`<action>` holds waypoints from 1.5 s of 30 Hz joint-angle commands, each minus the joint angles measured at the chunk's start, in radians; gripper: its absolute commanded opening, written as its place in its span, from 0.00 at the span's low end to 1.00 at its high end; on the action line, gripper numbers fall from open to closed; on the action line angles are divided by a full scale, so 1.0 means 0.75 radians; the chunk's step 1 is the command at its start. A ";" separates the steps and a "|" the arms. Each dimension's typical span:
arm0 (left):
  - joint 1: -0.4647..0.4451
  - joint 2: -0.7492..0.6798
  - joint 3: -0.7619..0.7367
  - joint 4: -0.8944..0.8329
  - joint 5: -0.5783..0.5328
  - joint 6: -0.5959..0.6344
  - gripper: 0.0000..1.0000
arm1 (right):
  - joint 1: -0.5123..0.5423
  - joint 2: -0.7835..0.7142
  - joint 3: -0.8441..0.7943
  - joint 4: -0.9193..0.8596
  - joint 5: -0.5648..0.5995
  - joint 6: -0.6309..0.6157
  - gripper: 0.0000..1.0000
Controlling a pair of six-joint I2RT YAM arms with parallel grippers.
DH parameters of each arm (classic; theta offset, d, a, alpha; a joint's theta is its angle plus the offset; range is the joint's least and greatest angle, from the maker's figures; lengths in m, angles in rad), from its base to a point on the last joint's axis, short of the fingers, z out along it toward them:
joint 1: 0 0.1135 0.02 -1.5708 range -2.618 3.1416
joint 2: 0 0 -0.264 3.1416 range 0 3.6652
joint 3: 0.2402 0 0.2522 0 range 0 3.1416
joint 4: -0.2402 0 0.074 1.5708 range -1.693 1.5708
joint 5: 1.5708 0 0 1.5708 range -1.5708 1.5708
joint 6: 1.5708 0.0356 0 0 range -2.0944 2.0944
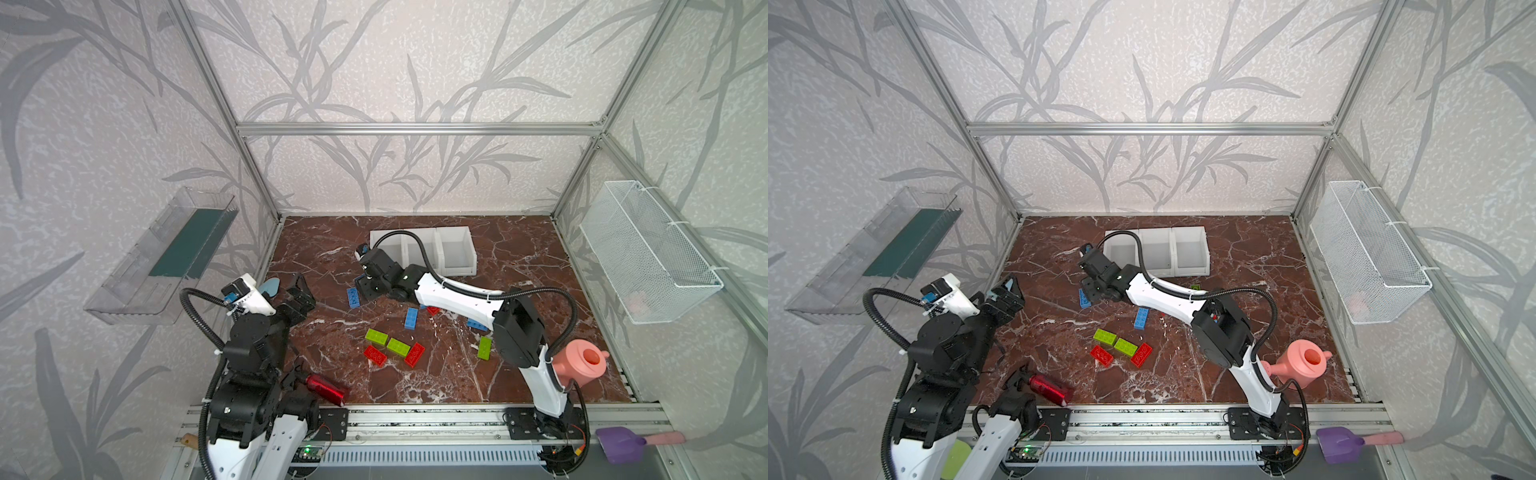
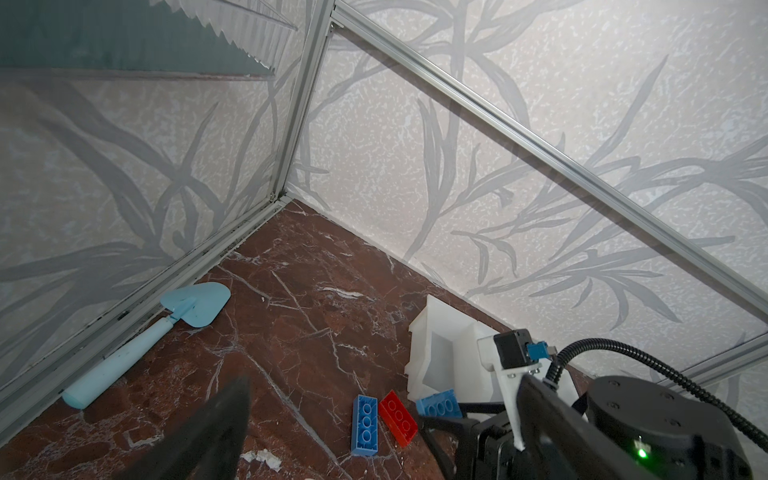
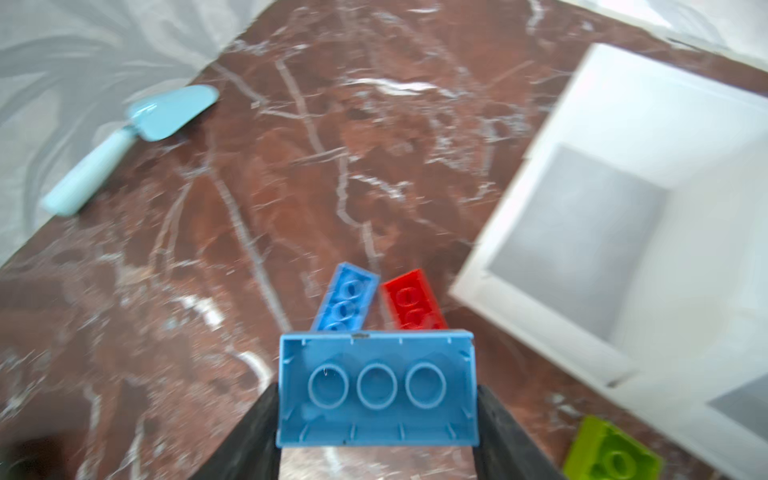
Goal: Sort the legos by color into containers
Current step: 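Carry the blue brick over the nearest white bin and release it, then withdraw the right gripper while the left gripper reaches toward a blue brick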
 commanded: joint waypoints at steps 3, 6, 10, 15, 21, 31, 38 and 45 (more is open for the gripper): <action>0.002 0.019 -0.011 0.018 0.018 -0.020 0.99 | -0.119 0.078 0.156 -0.055 -0.092 -0.003 0.47; 0.003 0.028 -0.015 0.024 0.029 -0.026 0.99 | -0.166 0.149 0.262 -0.098 -0.102 -0.010 0.48; 0.002 0.041 -0.015 0.024 0.045 -0.031 0.99 | -0.206 0.223 0.356 -0.124 -0.116 -0.003 0.49; 0.003 0.073 -0.016 0.027 0.059 -0.030 0.99 | -0.229 0.284 0.425 -0.138 -0.127 0.010 0.60; 0.004 0.158 0.018 -0.030 0.057 -0.019 0.99 | -0.241 0.290 0.464 -0.145 -0.127 0.007 0.83; 0.001 0.477 0.140 -0.175 0.137 0.004 0.99 | -0.249 0.016 0.219 -0.047 -0.100 -0.014 0.89; -0.041 0.798 0.256 -0.278 0.262 -0.022 0.99 | -0.249 -0.474 -0.370 0.223 -0.093 0.031 0.89; -0.126 1.055 0.295 -0.236 0.287 -0.052 0.89 | -0.243 -0.963 -0.989 0.432 -0.089 0.126 0.89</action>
